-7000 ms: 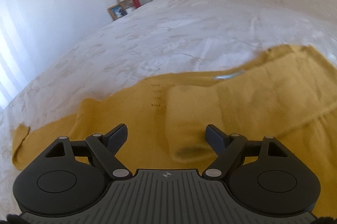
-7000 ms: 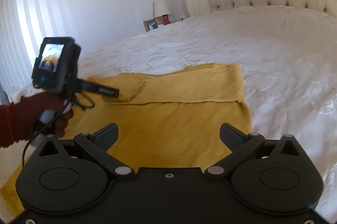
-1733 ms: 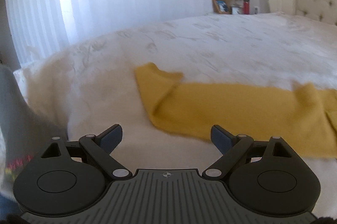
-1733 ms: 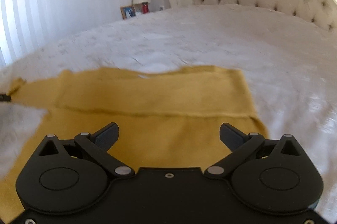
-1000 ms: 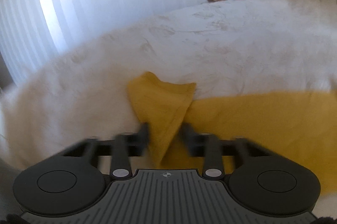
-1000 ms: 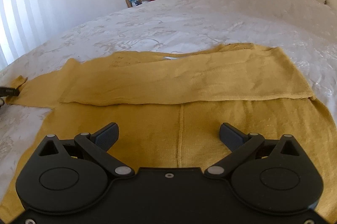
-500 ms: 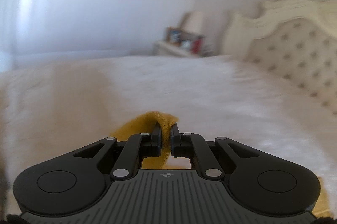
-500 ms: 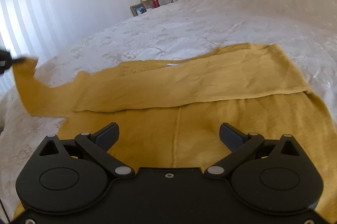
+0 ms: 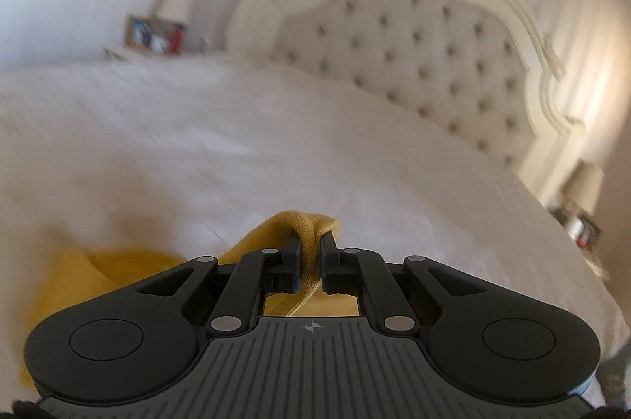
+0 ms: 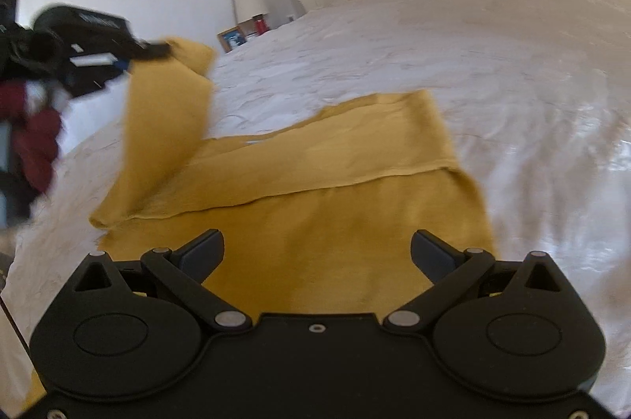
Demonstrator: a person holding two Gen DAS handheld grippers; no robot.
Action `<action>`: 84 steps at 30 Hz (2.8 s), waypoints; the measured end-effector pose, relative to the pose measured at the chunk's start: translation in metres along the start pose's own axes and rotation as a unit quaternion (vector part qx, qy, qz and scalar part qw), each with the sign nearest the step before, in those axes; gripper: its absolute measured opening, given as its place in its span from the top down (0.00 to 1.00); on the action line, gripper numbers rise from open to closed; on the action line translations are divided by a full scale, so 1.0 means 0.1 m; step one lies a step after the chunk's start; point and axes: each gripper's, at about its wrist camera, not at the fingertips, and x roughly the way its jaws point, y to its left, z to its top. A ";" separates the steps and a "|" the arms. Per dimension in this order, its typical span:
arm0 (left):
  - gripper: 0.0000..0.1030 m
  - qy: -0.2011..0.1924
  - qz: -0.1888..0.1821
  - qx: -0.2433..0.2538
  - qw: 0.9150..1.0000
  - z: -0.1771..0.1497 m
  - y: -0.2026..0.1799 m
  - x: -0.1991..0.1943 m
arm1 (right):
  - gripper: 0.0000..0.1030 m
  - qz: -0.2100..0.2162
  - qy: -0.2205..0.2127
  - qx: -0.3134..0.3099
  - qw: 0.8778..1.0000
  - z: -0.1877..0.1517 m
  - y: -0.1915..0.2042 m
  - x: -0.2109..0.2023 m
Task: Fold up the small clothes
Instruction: 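Fold the sleeve across the sweater body and open the left tool, then grasp the sweater side edge with the right tool and lift it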
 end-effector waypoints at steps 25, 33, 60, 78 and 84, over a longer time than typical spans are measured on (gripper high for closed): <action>0.55 0.078 0.118 0.039 0.989 -0.98 1.16 -0.63 | 0.20 0.025 0.029 -0.069 0.997 0.53 0.39 0.75; 0.46 0.077 0.080 0.051 0.992 -1.03 1.15 -0.60 | 0.54 0.017 0.103 0.003 0.994 0.72 0.22 1.38; 0.46 0.073 0.072 0.043 0.994 -1.09 1.17 -0.60 | 0.44 -0.049 0.065 -0.009 0.997 0.95 -0.31 1.22; 0.45 0.071 0.074 0.046 0.994 -1.10 1.14 -0.59 | 0.90 -0.053 0.024 -0.134 0.989 1.42 0.21 0.75; 0.45 0.071 0.074 0.047 0.994 -1.10 1.14 -0.60 | 0.90 -0.109 0.088 -0.079 0.987 1.22 -0.35 1.09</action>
